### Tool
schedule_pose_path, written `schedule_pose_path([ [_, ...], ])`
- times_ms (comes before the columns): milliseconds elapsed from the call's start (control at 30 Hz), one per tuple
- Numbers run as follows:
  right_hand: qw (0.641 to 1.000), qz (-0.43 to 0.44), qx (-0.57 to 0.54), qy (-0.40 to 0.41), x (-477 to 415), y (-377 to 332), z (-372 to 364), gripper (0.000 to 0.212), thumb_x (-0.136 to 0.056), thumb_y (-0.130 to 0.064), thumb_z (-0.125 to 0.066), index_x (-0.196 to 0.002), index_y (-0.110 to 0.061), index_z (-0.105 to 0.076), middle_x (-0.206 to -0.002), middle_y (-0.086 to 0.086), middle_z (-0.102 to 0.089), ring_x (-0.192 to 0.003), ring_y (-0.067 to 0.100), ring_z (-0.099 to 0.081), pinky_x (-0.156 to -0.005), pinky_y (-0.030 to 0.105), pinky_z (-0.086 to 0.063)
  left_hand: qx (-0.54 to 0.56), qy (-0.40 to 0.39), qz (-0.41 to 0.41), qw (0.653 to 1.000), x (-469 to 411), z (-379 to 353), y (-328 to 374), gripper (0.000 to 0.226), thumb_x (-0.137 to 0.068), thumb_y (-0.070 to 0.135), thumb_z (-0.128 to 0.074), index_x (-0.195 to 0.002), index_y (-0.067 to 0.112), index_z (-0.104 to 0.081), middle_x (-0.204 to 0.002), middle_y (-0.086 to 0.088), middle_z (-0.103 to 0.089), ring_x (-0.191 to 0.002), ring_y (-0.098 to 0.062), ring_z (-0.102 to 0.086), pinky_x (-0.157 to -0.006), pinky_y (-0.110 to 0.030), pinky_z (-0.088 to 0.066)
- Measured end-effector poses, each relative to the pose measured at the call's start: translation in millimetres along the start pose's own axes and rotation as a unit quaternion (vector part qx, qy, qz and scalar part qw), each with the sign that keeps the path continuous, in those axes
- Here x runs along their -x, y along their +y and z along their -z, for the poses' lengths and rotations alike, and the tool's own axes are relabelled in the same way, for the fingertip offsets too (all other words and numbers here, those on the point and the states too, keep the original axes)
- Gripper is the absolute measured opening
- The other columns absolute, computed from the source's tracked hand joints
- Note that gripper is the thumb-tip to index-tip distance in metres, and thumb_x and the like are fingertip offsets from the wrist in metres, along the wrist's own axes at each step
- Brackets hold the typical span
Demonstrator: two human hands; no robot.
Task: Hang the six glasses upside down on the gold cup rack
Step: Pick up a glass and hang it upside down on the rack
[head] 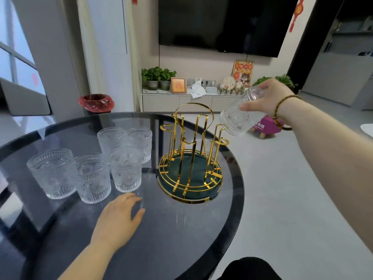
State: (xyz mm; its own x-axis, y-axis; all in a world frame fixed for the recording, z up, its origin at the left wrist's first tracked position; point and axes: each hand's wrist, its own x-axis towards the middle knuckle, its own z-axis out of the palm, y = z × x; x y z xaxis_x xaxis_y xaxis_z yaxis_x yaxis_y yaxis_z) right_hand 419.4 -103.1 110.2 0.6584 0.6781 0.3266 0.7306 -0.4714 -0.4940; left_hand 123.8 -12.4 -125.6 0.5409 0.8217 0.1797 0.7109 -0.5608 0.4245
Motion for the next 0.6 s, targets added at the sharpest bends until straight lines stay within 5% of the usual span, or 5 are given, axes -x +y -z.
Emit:
schedule_pose_path([
  [267, 0.997, 0.028, 0.01, -0.074, -19, 0, -38, 0.08, -0.065, -0.034, -0.072, -0.131, -0.012, -0.034, -0.139, 0.01, -0.041, -0.123, 0.029, -0.041, -0.099, 0.041, -0.036, -0.009, 0.005, 0.003, 1.0, -1, -1, -1, 0.035, -0.086, 0.033, -0.054, -0.118, 0.02, -0.055, -0.13, 0.002, -0.053, -0.118, -0.019, -0.049, -0.104, -0.033, -0.035],
  [600, 0.985, 0.093, 0.002, -0.147, -16, 15, -81, 0.068, -0.061, -0.032, -0.075, -0.117, -0.017, -0.039, -0.13, 0.009, -0.047, -0.102, 0.021, -0.045, -0.077, 0.031, -0.037, -0.013, 0.011, -0.003, 1.0, -2, -3, -2, 0.034, -0.085, 0.033, -0.054, -0.117, 0.021, -0.056, -0.127, 0.003, -0.054, -0.12, -0.016, -0.047, -0.105, -0.032, -0.034],
])
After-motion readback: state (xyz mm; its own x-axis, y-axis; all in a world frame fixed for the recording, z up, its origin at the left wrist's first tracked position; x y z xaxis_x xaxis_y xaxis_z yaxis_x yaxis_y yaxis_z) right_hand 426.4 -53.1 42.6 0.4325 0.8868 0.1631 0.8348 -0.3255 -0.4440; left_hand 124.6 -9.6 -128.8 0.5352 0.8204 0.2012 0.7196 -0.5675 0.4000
